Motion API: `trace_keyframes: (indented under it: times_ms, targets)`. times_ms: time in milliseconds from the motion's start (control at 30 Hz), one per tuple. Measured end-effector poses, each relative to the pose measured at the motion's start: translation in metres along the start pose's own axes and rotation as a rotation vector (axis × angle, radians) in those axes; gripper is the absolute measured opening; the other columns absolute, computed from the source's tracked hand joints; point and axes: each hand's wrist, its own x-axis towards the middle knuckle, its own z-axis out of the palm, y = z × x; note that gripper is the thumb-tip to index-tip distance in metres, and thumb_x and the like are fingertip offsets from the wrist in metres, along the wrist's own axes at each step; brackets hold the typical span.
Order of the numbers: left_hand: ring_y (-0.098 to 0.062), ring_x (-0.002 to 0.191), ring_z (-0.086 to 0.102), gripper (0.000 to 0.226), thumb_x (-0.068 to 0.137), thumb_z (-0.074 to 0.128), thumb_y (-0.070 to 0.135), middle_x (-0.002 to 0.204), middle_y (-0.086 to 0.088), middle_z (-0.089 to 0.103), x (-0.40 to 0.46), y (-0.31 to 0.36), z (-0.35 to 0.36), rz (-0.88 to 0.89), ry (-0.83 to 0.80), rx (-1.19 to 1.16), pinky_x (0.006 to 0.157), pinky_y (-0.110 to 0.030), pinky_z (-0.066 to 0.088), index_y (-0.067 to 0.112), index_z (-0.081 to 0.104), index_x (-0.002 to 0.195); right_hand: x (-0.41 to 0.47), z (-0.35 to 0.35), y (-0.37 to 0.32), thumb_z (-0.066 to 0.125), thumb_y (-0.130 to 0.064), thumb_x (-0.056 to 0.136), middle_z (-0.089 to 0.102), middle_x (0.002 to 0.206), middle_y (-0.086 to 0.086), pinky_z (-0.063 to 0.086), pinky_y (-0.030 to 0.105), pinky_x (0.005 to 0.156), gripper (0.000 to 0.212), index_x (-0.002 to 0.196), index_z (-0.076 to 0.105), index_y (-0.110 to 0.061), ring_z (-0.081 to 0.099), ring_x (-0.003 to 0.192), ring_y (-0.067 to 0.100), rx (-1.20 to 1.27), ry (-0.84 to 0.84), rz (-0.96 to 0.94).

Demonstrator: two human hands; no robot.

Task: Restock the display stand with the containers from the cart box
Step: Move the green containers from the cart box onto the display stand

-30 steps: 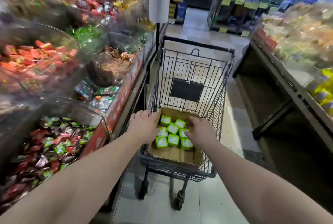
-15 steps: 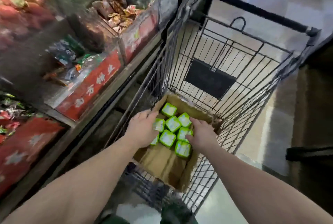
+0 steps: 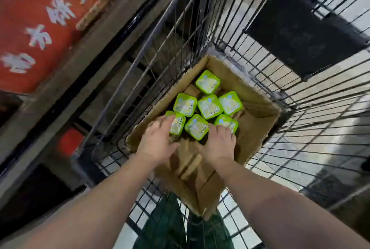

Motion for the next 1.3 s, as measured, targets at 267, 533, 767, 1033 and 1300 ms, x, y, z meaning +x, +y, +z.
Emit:
trace_keyframes:
  times_ms: [267, 533, 767, 1033, 1300]
  targets:
    - [-0.025, 0.139, 0.025, 0.085, 0.079, 0.072, 0.04, 0.152, -0.002, 0.027, 0.024, -0.028, 0.035, -0.042, -0.035, -0.058, 0.115, -0.035, 0.024, 0.025, 0.026, 0.149, 0.034, 0.048, -0.009, 0.072, -0.06, 0.065, 0.046, 0.132, 0.008, 0.016, 0.046, 0.111, 0.086, 0.131, 0.044, -0.012, 0.032, 0.13, 0.031, -0.013, 0.092, 0.063]
    - [-0.019, 0.14, 0.022, 0.084, 0.076, 0.074, 0.036, 0.152, 0.002, 0.028, 0.03, -0.02, 0.026, 0.03, -0.025, -0.085, 0.116, -0.031, 0.021, 0.027, 0.029, 0.147, 0.035, 0.029, 0.006, 0.072, -0.055, 0.067, 0.048, 0.132, -0.001, 0.017, 0.039, 0.108, 0.084, 0.138, 0.041, -0.021, 0.034, 0.126, 0.025, 0.109, 0.001, -0.028]
    - [-0.022, 0.137, 0.035, 0.103, 0.065, 0.074, 0.044, 0.148, -0.004, 0.036, 0.021, 0.011, 0.022, 0.196, -0.141, 0.036, 0.11, -0.038, 0.033, 0.022, 0.018, 0.15, 0.005, -0.016, 0.007, 0.078, -0.047, 0.062, 0.052, 0.129, -0.001, 0.027, 0.035, 0.102, 0.079, 0.131, 0.05, -0.022, 0.042, 0.123, 0.023, 0.197, 0.012, -0.428]
    - [-0.026, 0.119, 0.052, 0.1, 0.059, 0.086, 0.039, 0.133, -0.003, 0.046, 0.005, -0.018, 0.016, -0.051, -0.113, -0.111, 0.098, -0.039, 0.043, 0.024, 0.031, 0.141, 0.008, -0.018, 0.045, 0.074, -0.047, 0.071, 0.059, 0.122, 0.003, 0.033, 0.038, 0.095, 0.063, 0.124, 0.049, -0.023, 0.048, 0.12, 0.026, -0.22, -0.36, -0.044]
    - [-0.025, 0.125, 0.048, 0.108, 0.057, 0.089, 0.037, 0.14, -0.001, 0.039, 0.004, -0.032, 0.025, -0.11, -0.159, -0.126, 0.103, -0.04, 0.041, 0.027, 0.026, 0.144, -0.004, 0.016, 0.048, 0.077, -0.034, 0.072, 0.042, 0.126, 0.005, 0.035, 0.037, 0.097, 0.073, 0.13, 0.036, -0.021, 0.054, 0.109, 0.028, -0.27, -0.257, -0.063]
